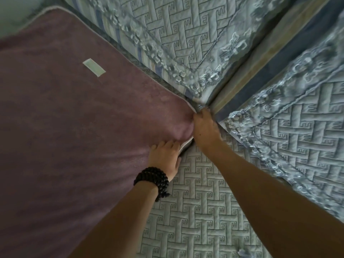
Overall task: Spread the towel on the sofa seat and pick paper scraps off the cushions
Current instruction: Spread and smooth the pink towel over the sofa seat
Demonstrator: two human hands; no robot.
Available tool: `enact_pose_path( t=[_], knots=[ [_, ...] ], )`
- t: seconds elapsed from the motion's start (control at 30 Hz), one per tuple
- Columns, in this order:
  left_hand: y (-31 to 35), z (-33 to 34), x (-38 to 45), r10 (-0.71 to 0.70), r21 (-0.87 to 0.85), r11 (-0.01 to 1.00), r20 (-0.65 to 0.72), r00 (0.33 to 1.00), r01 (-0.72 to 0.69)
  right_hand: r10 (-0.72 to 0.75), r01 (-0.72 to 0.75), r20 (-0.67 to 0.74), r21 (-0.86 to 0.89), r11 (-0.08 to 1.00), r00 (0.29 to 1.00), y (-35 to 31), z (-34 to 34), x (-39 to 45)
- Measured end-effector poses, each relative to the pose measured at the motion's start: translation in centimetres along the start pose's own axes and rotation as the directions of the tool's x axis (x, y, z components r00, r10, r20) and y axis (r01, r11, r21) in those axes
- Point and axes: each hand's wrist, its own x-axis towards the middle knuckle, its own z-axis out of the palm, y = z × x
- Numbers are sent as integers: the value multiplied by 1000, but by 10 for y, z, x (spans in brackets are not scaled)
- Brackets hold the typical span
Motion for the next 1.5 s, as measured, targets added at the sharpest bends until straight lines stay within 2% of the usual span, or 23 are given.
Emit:
enact_pose_path(
  t=[0.07, 0.13, 0.2, 0.23, 0.3, 0.43, 0.53, 0.6, 0.63, 0.67, 0.73, 0.77, 0.83, 0.93, 1.03, 1.07, 1.17, 1.27, 1.37, 1.5],
  knots=[
    [0, 2, -2, 12, 13, 1000, 27, 1000, -12, 49, -49, 12, -21, 999, 999, -11, 6, 0],
    [-6, -1, -6, 20, -44, 999, -15, 1000, -21, 63, -65, -60, -38, 997, 996, -20, 7, -5],
    [-18, -8, -7, -19, 1, 1000, -99, 995, 20, -25, 18, -132, -57, 998, 991, -21, 6, -11],
    [-26, -11, -7, -64, 49, 996, -157, 986, 72, -92, 87, -122, -47, 995, 988, -21, 7, -14],
    [-41, -11, -8, -138, 121, 979, -189, 972, 162, -186, 186, -12, 12, 982, 982, -19, 11, -19],
    [-48, -11, -10, -92, 224, 970, -15, 996, 93, -156, 138, 146, 127, 982, 977, -13, 16, -22],
    [-61, -23, -10, -37, 161, 986, -67, 997, 47, -109, 114, 174, -20, 993, 979, -19, 12, -19],
    [-87, -30, -18, -115, 104, 985, -199, 973, 138, -90, 103, 100, -136, 985, 991, -34, 12, -18],
    [-104, -33, -24, -206, 83, 969, -254, 945, 233, -128, 135, 56, -135, 982, 990, -44, 15, -16],
    [-118, -34, -31, -303, 63, 943, -251, 919, 328, -185, 188, 41, -113, 976, 982, -52, 19, -17],
    [-133, -32, -41, -435, 121, 890, -71, 898, 440, -246, 259, 119, -103, 960, 962, -57, 30, -15],
    [-139, -28, -44, -455, 171, 880, 36, 890, 443, -230, 253, 176, -124, 959, 957, -57, 37, -13],
    [-145, -29, -40, -432, 201, 896, 186, 883, 396, -163, 212, 245, -189, 959, 956, -53, 41, -7],
    [-153, -51, -41, -350, 87, 936, 318, 881, 341, -76, 141, 292, -208, 968, 953, -54, 33, -6],
    [-170, -81, -82, -324, 41, 943, 334, 885, 330, 30, 20, 327, -149, 989, 945, -89, 14, -19],
    [-175, -94, -103, -338, 24, 937, 326, 883, 349, 24, 8, 313, -102, 995, 950, -108, 6, -28],
    [-190, -151, -179, -392, -77, 902, 274, 879, 426, -161, 141, 216, 105, 984, 963, -183, -31, -68],
    [-197, -215, -267, -436, -271, 829, 236, 868, 490, -386, 324, 151, 320, 890, 910, -262, -70, -126],
    [-184, -270, -338, -456, -404, 781, 153, 877, 477, -447, 353, 117, 452, 819, 887, -314, -108, -185],
    [-160, -334, -439, -495, -471, 766, 1, 869, 437, -487, 366, 88, 546, 754, 869, -366, -167, -273]
  ],
)
